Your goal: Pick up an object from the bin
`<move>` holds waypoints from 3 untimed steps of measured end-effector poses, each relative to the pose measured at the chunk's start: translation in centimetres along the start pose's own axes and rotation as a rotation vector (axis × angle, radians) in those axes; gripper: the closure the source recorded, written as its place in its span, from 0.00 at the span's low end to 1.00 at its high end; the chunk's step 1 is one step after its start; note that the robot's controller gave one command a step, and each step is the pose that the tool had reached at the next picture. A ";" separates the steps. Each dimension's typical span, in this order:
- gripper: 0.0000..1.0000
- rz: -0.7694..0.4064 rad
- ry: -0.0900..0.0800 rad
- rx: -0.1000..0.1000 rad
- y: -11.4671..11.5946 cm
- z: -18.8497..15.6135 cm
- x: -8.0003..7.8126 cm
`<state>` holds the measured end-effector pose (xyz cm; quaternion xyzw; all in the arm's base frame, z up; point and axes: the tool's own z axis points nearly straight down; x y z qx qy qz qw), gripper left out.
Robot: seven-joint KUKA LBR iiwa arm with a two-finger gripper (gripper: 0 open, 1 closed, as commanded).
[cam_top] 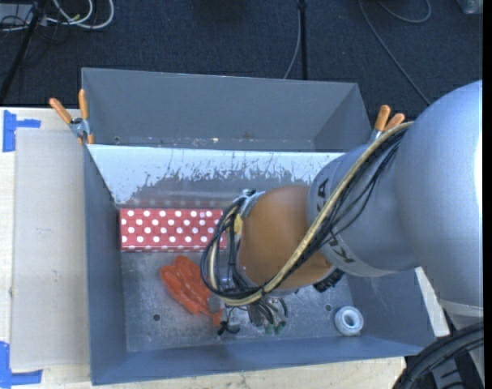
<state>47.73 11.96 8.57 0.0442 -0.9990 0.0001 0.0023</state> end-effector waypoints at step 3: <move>1.00 0.022 0.009 0.002 -0.3 -31.1 0.5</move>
Offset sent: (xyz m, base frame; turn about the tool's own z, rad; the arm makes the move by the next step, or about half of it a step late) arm 0.0010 0.0057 0.1068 0.0405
